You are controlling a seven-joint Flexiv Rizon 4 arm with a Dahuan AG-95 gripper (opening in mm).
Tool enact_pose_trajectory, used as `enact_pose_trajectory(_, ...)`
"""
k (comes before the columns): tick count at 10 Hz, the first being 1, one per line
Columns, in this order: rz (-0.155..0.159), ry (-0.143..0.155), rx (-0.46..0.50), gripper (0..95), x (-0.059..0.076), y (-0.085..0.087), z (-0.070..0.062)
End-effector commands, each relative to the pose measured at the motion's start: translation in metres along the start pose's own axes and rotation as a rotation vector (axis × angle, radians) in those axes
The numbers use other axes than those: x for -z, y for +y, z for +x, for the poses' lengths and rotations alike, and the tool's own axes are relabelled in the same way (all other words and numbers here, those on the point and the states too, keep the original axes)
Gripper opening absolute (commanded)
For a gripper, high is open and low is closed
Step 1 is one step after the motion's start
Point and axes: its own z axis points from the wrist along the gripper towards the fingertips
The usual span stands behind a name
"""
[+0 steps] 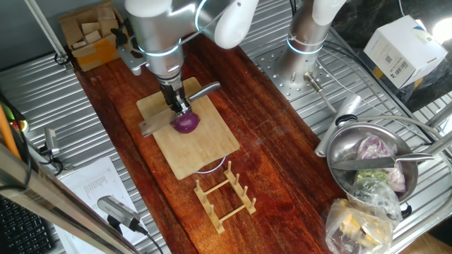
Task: Chop the onions
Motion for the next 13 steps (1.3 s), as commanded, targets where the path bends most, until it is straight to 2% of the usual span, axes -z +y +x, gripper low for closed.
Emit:
enact_pose_trajectory(1, 0.003, -0.010, 0.001, 0.0, 0.001, 0.000, 0.000)
enact_pose_trajectory(2, 0.003, -0.018, -0.010, 0.0, 0.000, 0.000, 0.003)
enact_pose_trajectory(5, -0.003, -0.019, -0.015, 0.0, 0.001, 0.000, 0.005)
enact_pose_trajectory(6, -0.002, -0.020, -0.013, 19.0, 0.001, 0.000, 0.006)
enact_pose_trajectory(13, 0.000, -0.016, -0.002, 19.0, 0.014, -0.005, 0.015)
